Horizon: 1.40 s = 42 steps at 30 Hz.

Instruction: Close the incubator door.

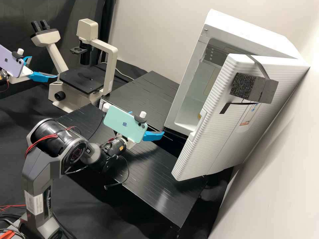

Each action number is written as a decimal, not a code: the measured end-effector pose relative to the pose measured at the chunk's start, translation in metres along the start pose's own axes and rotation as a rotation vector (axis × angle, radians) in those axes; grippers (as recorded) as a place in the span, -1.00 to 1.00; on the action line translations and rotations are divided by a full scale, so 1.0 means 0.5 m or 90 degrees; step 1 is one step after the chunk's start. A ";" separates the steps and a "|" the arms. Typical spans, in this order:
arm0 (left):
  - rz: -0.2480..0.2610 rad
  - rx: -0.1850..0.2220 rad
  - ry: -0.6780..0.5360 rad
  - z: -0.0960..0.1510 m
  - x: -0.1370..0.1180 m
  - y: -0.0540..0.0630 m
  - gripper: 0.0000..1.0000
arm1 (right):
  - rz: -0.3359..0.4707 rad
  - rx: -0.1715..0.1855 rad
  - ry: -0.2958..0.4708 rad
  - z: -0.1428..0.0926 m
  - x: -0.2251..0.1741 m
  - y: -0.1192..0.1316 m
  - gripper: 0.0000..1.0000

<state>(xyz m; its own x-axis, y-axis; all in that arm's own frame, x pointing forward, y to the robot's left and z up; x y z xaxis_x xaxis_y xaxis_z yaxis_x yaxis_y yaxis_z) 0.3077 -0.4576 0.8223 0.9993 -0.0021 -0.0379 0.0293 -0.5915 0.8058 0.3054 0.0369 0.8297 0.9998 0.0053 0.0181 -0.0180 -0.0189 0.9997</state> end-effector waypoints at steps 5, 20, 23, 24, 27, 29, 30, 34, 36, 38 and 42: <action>0.000 0.000 0.000 0.000 0.000 0.000 1.00 | 0.000 0.000 0.000 0.000 0.000 0.000 1.00; 0.000 0.000 0.000 0.000 0.000 0.000 1.00 | 0.114 -0.008 0.065 -0.021 -0.115 0.063 1.00; 0.000 0.000 0.000 0.000 0.000 0.000 1.00 | 0.170 -0.022 0.112 -0.038 -0.165 0.089 1.00; 0.000 0.000 0.000 0.000 0.000 0.000 1.00 | 0.189 -0.030 0.128 -0.043 -0.182 0.098 1.00; 0.000 0.000 0.000 0.000 0.000 0.000 1.00 | 0.232 -0.042 0.167 -0.052 -0.229 0.121 1.00; 0.000 0.000 0.000 0.000 0.000 0.000 1.00 | 0.256 -0.046 0.176 -0.051 -0.251 0.137 1.00; 0.000 0.000 0.000 0.000 0.000 0.000 1.00 | 0.265 -0.041 0.177 -0.049 -0.258 0.144 1.00; 0.000 0.000 0.000 0.000 0.000 0.000 1.00 | 0.306 -0.025 0.154 -0.025 -0.282 0.174 1.00; 0.000 0.000 0.000 0.000 0.000 0.000 1.00 | 0.326 -0.016 0.139 -0.012 -0.290 0.188 1.00; 0.000 0.000 0.000 0.000 0.000 0.000 1.00 | 0.339 -0.005 0.115 0.005 -0.295 0.199 1.00; 0.000 0.000 0.000 0.000 0.000 0.000 1.00 | 0.361 0.023 0.057 0.048 -0.299 0.219 1.00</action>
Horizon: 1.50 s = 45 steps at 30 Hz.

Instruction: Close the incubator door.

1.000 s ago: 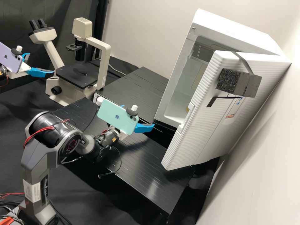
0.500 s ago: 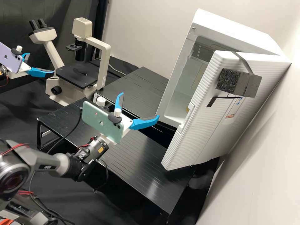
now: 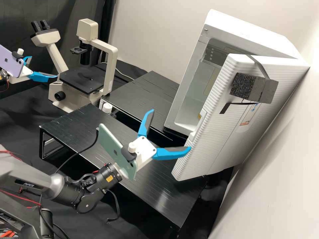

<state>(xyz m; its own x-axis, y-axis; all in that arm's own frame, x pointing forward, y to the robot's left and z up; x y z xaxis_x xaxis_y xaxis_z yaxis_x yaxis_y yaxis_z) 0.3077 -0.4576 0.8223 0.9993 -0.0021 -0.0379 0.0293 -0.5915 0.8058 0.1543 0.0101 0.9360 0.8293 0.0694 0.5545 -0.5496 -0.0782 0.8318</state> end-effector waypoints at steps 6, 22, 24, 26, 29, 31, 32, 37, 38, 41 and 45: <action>0.000 0.000 0.000 0.000 0.000 0.000 1.00 | 0.009 0.010 -0.043 0.035 0.017 0.009 1.00; 0.000 0.000 0.000 0.000 0.000 0.000 1.00 | -0.015 -0.027 -0.090 0.076 0.103 -0.052 1.00; 0.000 0.000 0.000 0.000 0.000 0.000 1.00 | -0.008 -0.024 -0.091 0.076 0.105 -0.051 1.00; 0.000 0.000 0.000 0.000 0.000 0.000 1.00 | -0.009 -0.022 -0.092 0.074 0.105 -0.052 1.00; 0.000 0.000 0.000 0.000 0.000 0.000 1.00 | -0.016 -0.008 -0.087 0.066 0.105 -0.055 1.00; 0.000 0.000 0.000 0.000 0.000 0.000 1.00 | -0.022 0.000 -0.080 0.058 0.105 -0.057 1.00; 0.000 0.000 0.000 0.000 0.000 0.000 1.00 | -0.026 0.002 -0.077 0.055 0.105 -0.058 1.00; 0.000 0.000 0.000 0.000 0.000 0.000 1.00 | -0.062 0.027 -0.048 0.029 0.107 -0.072 1.00; 0.000 0.000 0.000 0.000 0.000 0.000 1.00 | -0.070 0.029 -0.044 0.026 0.108 -0.076 1.00; 0.000 0.000 0.000 0.000 0.000 0.000 1.00 | -0.098 0.041 -0.026 0.011 0.114 -0.092 1.00; 0.000 0.000 0.000 0.000 0.000 0.000 1.00 | -0.134 0.054 0.003 -0.016 0.131 -0.117 1.00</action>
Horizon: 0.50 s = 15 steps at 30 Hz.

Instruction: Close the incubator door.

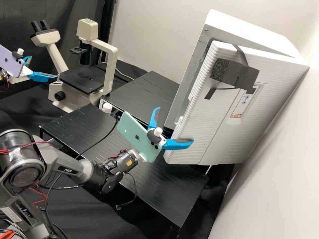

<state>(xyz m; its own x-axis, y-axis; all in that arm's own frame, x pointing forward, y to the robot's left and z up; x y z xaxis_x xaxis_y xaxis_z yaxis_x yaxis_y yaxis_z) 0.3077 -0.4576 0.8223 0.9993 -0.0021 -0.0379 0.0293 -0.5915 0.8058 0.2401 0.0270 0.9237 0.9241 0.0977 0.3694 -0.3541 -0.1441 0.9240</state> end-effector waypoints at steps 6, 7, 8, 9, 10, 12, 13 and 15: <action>0.000 0.000 0.000 0.000 0.000 0.000 1.00 | -0.025 -0.021 0.019 -0.020 0.048 -0.035 1.00; 0.000 0.000 0.000 0.000 0.000 0.000 1.00 | -0.031 -0.025 0.022 -0.021 0.057 -0.044 1.00; 0.000 0.000 0.000 0.000 0.000 0.000 1.00 | -0.034 -0.030 0.023 -0.022 0.067 -0.052 1.00; 0.000 0.000 0.000 0.000 0.000 0.000 1.00 | -0.038 -0.037 0.022 -0.022 0.075 -0.059 1.00; 0.000 0.000 0.000 0.000 0.000 0.000 1.00 | -0.044 -0.043 0.021 -0.021 0.085 -0.067 1.00; 0.000 0.000 0.000 0.000 0.000 0.000 1.00 | -0.055 -0.052 0.017 -0.018 0.102 -0.080 1.00; 0.000 0.000 0.000 0.000 0.000 0.000 1.00 | -0.066 -0.055 0.012 -0.013 0.110 -0.092 1.00; 0.000 0.000 0.000 0.000 0.000 0.000 1.00 | -0.072 -0.064 0.012 -0.010 0.123 -0.100 1.00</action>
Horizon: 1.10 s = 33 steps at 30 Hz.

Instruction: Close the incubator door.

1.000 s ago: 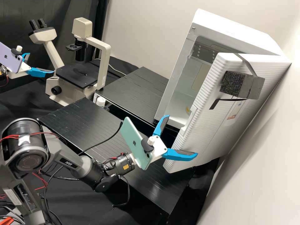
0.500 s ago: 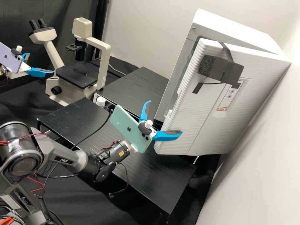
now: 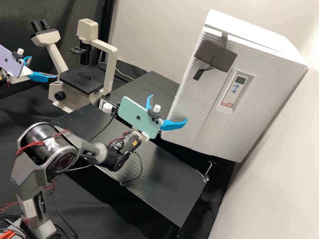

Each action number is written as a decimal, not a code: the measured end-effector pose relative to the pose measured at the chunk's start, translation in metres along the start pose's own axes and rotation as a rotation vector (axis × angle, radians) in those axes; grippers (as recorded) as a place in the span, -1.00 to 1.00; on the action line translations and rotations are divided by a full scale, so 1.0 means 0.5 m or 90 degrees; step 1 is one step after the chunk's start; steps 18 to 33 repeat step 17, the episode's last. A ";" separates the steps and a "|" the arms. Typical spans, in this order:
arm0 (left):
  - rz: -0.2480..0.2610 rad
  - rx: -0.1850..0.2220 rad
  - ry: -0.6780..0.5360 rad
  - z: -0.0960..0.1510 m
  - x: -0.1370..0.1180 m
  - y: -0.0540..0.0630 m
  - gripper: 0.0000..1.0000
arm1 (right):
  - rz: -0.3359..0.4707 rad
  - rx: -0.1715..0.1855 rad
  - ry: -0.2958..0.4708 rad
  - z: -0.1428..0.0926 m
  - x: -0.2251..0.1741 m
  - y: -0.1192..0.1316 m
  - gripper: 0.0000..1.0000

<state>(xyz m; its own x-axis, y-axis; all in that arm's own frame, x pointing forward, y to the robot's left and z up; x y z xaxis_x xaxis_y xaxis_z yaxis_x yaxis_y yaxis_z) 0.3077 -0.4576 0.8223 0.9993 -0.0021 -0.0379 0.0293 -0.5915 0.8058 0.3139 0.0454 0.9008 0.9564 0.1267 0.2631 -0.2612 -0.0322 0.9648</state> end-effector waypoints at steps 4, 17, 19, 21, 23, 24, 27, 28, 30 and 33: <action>0.000 0.000 0.000 0.000 0.000 0.000 1.00 | -0.006 -0.008 -0.012 0.010 0.016 -0.013 1.00; 0.000 0.000 0.000 0.000 0.000 0.000 1.00 | 0.040 0.062 -0.027 0.040 -0.045 -0.024 1.00; 0.000 0.000 0.000 0.000 0.000 0.000 1.00 | 0.040 0.062 -0.027 0.040 -0.045 -0.024 1.00; 0.000 0.000 0.000 0.000 0.000 0.000 1.00 | 0.040 0.062 -0.027 0.040 -0.045 -0.024 1.00; 0.000 0.000 0.000 0.000 0.000 0.000 1.00 | 0.040 0.062 -0.027 0.040 -0.045 -0.024 1.00; 0.000 0.000 0.000 0.000 0.000 0.000 1.00 | 0.040 0.062 -0.027 0.040 -0.045 -0.024 1.00; 0.000 0.000 0.000 0.000 0.000 0.000 1.00 | 0.040 0.062 -0.027 0.040 -0.045 -0.024 1.00; 0.000 0.000 0.000 0.000 0.000 0.000 1.00 | 0.040 0.062 -0.027 0.040 -0.045 -0.024 1.00; 0.000 0.000 0.000 0.000 0.000 0.000 1.00 | 0.040 0.062 -0.027 0.040 -0.045 -0.024 1.00; 0.000 0.000 0.000 0.000 0.000 0.000 1.00 | 0.040 0.062 -0.027 0.040 -0.045 -0.024 1.00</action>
